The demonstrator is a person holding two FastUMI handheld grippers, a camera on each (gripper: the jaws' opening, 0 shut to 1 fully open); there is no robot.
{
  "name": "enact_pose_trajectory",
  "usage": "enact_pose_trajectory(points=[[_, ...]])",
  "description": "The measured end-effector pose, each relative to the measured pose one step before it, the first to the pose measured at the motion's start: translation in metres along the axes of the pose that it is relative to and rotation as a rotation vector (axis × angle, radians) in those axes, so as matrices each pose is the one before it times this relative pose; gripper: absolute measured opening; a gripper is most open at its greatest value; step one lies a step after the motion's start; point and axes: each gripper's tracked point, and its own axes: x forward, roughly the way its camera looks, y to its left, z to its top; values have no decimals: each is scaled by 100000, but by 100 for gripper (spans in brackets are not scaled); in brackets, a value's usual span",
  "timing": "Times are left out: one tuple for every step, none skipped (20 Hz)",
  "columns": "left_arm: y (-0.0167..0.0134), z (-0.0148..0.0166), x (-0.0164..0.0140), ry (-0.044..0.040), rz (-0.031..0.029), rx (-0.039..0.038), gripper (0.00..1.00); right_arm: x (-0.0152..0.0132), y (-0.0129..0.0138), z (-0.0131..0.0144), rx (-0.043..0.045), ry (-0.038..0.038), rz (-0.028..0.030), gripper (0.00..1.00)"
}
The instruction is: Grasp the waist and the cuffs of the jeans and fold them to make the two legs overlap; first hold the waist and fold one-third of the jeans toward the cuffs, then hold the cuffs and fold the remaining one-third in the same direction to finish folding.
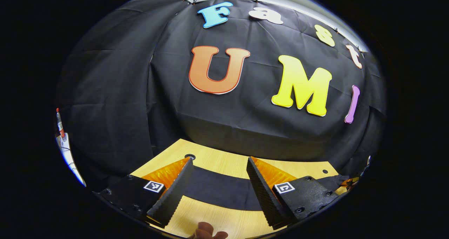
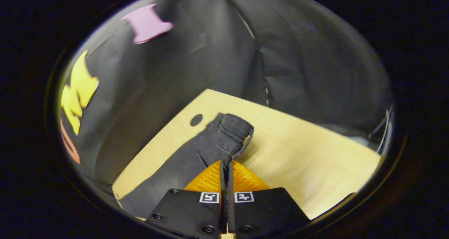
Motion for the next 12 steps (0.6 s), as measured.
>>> enact_pose_trajectory(points=[[-88,-55,-188,211,-205,381,99,-1496,1596,771,-6405,-3732,2724,0],[1,72,-70,-37,-101,-57,99,-1704,1758,730,-5531,-3130,2763,1],[153,108,80,-60,165,-205,99,-1488,1640,541,-5174,-3000,2878,1],[187,-128,-29,14,609,124,99,-1530,1283,280,-5135,-2602,3062,0],[282,-50,-68,39,645,363,99,-1095,918,217,-4203,-1957,2796,1],[153,-138,-181,76,310,202,99,-1262,727,139,-4190,-1989,3626,0],[157,-6,9,75,86,60,99,-965,893,24,-3096,-672,3485,1],[102,-50,-188,151,194,-19,99,-574,611,341,-2803,-579,3477,1],[167,-139,-58,419,108,-86,99,-459,594,272,-2767,-867,3311,1],[250,-94,-45,395,229,-129,99,-125,442,278,-2800,-973,3176,1],[227,43,-155,10,396,-21,99,-109,725,80,-2647,-819,3139,1],[221,43,-200,-228,289,57,99,-35,761,-261,-2818,373,3336,1]])
